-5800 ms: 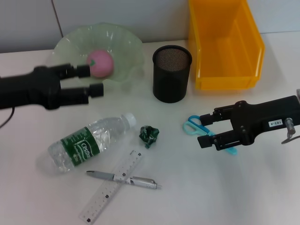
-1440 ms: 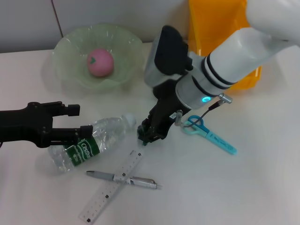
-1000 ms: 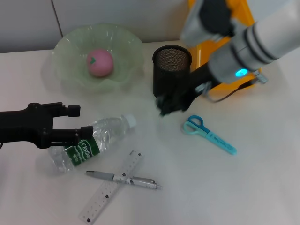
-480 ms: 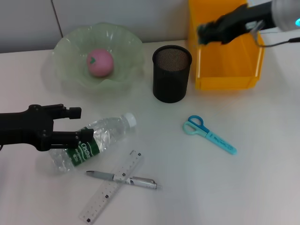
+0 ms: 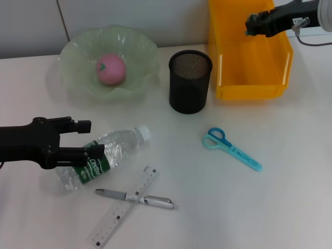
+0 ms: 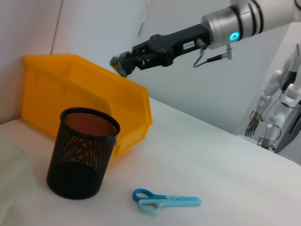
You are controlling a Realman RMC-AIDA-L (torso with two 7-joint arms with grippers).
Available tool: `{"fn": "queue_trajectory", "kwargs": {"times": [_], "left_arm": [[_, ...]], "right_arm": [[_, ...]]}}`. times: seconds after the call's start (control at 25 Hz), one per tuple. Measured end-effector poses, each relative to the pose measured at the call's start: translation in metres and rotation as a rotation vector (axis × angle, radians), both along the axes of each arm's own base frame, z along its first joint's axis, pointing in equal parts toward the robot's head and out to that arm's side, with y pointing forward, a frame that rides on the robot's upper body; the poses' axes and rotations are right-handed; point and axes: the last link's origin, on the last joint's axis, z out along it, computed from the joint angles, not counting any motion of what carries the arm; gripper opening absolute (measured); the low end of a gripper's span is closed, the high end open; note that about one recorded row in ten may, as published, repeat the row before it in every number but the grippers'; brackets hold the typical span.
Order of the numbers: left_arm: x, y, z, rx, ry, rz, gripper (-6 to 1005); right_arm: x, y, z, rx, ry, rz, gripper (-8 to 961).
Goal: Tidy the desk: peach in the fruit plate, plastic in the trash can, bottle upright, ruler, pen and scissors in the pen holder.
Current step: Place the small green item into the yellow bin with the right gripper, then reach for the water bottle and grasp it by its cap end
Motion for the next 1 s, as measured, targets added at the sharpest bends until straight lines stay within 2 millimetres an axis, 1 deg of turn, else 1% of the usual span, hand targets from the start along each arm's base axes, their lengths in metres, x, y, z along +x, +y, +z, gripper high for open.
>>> {"fn": "queue_trajectory", "kwargs": {"times": [0.08,0.28,0.4,0.6,0.8,1.0], "left_arm": [[0.0,0.0,0.0,-0.001,-0.001,-0.001,842],[-0.001,-0.001,0.001,-0.003,-0.001,0.002,842],[0.0,-0.001,0.001,-0.004,-0.001,0.003,842],[0.0,-0.002,0.001,-0.008,-0.003,0.0,841],[0.0,-0.002,0.0,-0.011,-0.005,0.002,841],[0.001,-0.003,-0.001,-0.014,-0.008,0.002,841]], "right_arm": [[0.004,0.001,0.0,0.008,0.0,-0.01,251],[0.009,0.002,0.001,0.026,0.003,-0.024,432],[0.012,0.001,0.001,0.03,0.003,-0.03,657],[0.015,0.0,0.002,0.035,0.009,-0.036,762],[0.013,-0.008,0.01,0.047,0.064,-0.012,762],[0.008,-0.031,0.026,0.018,0.236,0.099,762]]}}
